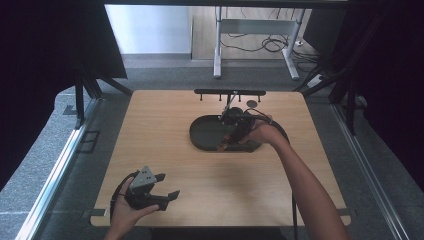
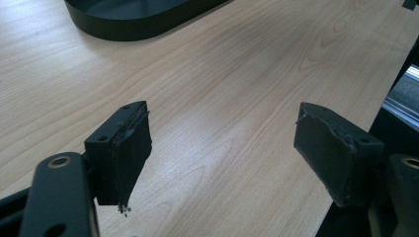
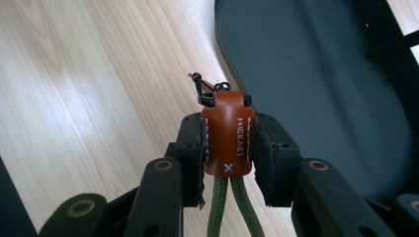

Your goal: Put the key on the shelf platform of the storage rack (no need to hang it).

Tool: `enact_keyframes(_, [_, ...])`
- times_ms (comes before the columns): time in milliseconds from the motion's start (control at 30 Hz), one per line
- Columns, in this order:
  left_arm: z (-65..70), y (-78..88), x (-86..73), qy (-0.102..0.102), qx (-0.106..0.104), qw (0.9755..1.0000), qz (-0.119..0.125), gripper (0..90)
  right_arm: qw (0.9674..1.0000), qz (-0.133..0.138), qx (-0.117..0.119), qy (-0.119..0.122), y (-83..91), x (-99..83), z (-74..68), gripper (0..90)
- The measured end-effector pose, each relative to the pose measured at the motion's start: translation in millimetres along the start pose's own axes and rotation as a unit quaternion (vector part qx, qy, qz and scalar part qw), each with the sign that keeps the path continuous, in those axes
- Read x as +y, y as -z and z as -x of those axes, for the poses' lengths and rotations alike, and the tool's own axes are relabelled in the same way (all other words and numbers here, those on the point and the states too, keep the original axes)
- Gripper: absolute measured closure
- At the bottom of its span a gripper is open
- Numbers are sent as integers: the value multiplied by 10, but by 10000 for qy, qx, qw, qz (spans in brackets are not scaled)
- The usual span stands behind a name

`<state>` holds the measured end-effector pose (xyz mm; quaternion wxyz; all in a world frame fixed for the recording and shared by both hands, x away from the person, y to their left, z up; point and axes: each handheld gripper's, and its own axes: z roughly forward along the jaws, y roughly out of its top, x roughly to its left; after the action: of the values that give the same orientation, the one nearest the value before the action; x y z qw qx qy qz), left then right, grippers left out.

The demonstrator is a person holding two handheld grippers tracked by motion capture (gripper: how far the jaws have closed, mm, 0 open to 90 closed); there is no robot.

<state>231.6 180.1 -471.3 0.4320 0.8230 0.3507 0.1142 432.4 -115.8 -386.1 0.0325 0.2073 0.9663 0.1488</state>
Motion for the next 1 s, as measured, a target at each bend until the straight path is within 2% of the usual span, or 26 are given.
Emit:
enact_keyframes(400, [17, -16, 6, -27, -42, 10000, -18, 223, 10000, -32, -24, -66, -60, 78, 138, 667])
enact_keyframes(467, [21, -19, 7, -30, -45, 10000, -22, 223, 9998, -7, -35, -173, -47, 92, 155, 667])
enact_keyframes(567, [28, -18, 10, -47, -53, 10000, -17, 223, 9999, 29, -35, -97, -42, 110, 209, 667])
enact_keyframes(667, [29, -13, 12, -43, -61, 10000, -12, 223, 9998, 32, -41, -181, -44, 136, 243, 666])
enact_keyframes(900, [16, -22, 2, -20, -75, 10000, -26, 223, 9998, 54, -61, -181, -88, 160, 351, 666])
enact_keyframes(967, [18, -29, 3, -22, -80, 10000, -27, 223, 9997, 40, -50, -245, -88, 177, 369, 666])
enact_keyframes(1000, [19, -29, 3, -24, -87, 10000, -26, 223, 9998, 42, -49, -192, -93, 182, 386, 666])
